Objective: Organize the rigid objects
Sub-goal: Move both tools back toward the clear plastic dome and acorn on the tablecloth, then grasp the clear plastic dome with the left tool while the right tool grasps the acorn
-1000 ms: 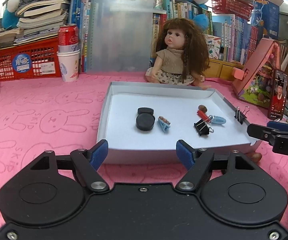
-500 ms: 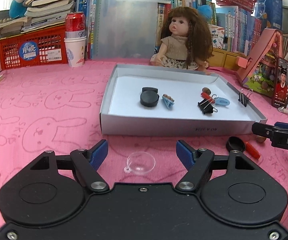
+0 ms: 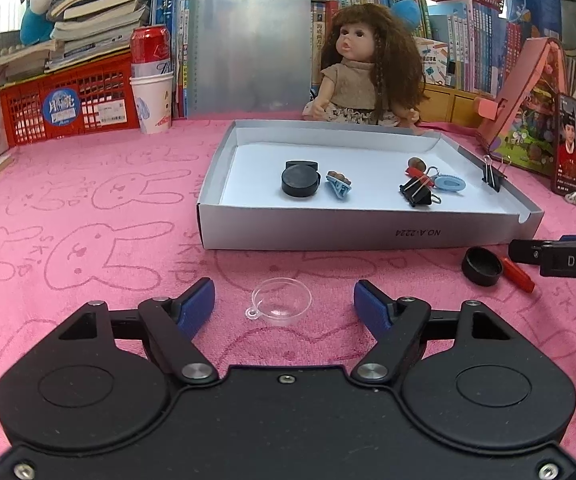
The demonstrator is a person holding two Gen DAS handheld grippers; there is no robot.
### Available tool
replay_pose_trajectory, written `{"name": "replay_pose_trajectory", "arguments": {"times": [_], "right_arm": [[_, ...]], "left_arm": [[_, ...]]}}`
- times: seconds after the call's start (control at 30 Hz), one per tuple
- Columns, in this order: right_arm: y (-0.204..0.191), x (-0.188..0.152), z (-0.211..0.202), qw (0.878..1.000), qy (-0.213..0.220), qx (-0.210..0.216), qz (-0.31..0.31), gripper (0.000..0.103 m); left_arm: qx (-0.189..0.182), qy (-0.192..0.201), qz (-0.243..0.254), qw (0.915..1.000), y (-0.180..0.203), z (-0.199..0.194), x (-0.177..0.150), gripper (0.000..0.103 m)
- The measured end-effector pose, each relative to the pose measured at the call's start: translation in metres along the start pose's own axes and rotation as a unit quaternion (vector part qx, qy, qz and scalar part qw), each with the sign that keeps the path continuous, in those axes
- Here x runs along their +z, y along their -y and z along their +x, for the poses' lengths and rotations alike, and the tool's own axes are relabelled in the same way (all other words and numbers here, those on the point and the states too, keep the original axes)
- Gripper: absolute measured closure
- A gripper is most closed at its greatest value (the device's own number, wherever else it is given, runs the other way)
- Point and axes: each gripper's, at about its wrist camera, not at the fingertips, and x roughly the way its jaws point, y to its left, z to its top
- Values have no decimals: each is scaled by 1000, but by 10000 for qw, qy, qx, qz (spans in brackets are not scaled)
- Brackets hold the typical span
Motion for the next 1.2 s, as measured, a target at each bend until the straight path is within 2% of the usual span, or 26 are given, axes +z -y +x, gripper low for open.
{"name": "replay_pose_trajectory", "arguments": {"times": [0.27,0.47,0.53,0.93,1.2], "right_arm": [[-4,0,1,9999,-56,-85,-96,13],[-4,-1,1,9999,-39,-94,-78,13],[-5,-1,1,9999,-19,-82,-81,14],[-18,-3,-5,9984,153,43,-540,42],[-18,-6,-10,9985,157,194,-494,58]], "left_arm": [[2,52,-68,10000,-1,0,-1,28],[2,93,-111,9999,-3,-3,-3,31],[32,100,-107,9999,-3,-3,-3,36],[154,106,-53,9998,1,-12,-7,50],[213,74,-175,9996,-2,-15,-6,61]]}}
